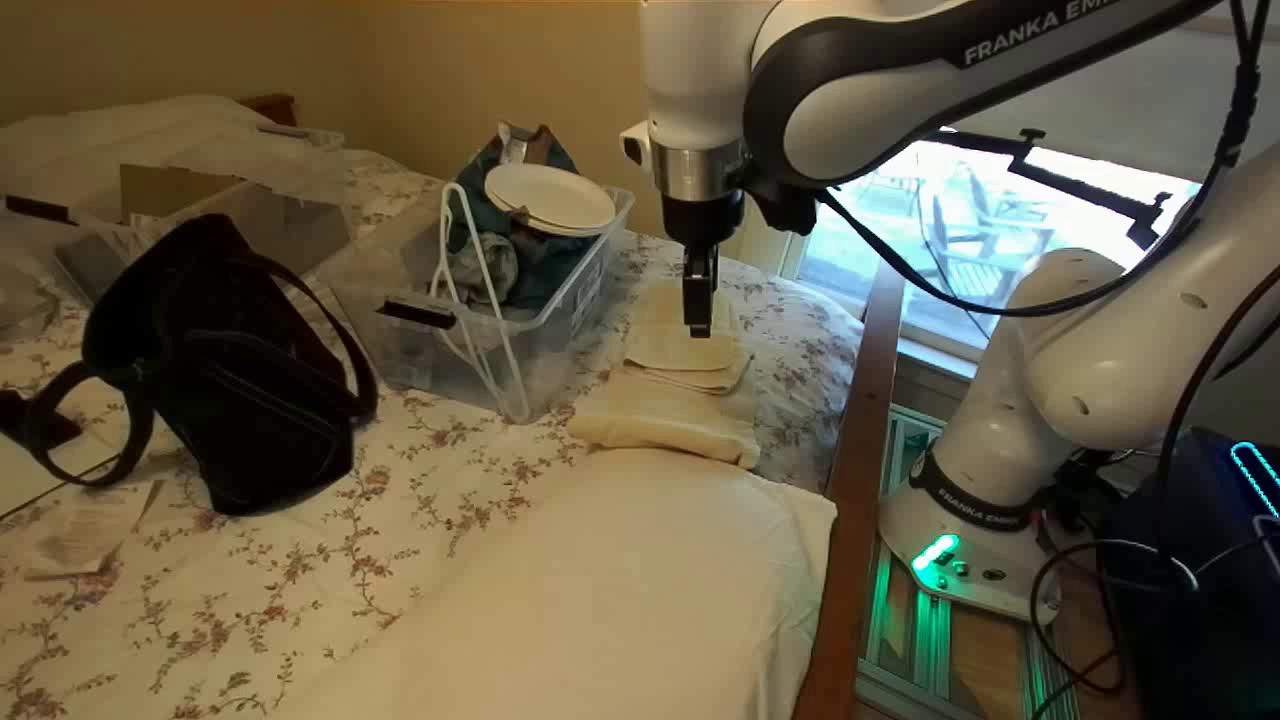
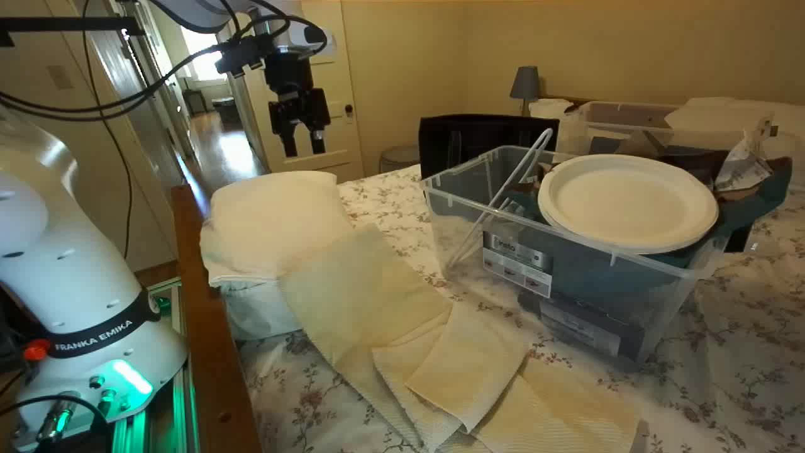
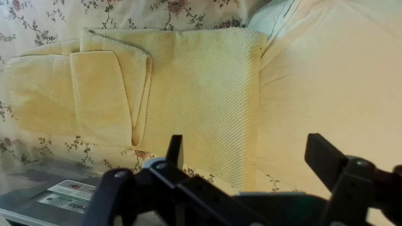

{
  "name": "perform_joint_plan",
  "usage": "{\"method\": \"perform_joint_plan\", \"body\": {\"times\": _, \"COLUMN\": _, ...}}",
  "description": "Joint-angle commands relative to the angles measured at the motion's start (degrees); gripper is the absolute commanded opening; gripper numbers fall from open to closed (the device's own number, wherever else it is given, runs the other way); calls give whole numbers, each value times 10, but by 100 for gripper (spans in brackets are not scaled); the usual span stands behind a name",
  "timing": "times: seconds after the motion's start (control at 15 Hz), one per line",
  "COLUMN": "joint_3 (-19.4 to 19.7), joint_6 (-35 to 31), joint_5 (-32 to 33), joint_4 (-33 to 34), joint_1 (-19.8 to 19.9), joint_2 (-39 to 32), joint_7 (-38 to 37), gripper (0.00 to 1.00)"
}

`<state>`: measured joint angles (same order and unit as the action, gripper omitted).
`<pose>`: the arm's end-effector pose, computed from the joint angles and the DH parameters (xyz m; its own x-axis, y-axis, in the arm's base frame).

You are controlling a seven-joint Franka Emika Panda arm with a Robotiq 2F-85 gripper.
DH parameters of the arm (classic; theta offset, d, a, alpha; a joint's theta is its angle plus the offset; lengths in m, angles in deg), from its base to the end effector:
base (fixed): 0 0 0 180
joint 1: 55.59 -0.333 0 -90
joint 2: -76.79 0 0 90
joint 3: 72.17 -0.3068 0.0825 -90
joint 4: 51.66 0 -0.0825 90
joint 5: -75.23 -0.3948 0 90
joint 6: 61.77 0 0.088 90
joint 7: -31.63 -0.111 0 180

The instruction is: Unfold the towel

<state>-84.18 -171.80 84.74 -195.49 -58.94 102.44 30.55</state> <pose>0.3901 0.0930 0.4075 0.9516 0.2658 -0.1544 0.2968 -0.9253 0.2362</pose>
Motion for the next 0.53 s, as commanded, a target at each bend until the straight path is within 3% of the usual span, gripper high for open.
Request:
{"method": "perform_joint_plan", "body": {"times": 0.0, "joint_3": 14, "joint_6": 2, "joint_5": 6, "joint_4": 1, "joint_1": -15, "joint_2": -2, "joint_7": -5, "gripper": 100}}
{"method": "perform_joint_plan", "body": {"times": 0.27, "joint_3": 14, "joint_6": 2, "joint_5": 6, "joint_4": 1, "joint_1": -15, "joint_2": -2, "joint_7": -5, "gripper": 100}}
{"method": "perform_joint_plan", "body": {"times": 0.47, "joint_3": 40, "joint_6": -65, "joint_5": 38, "joint_4": -10, "joint_1": 12, "joint_2": -26, "joint_7": -1, "gripper": 100}}
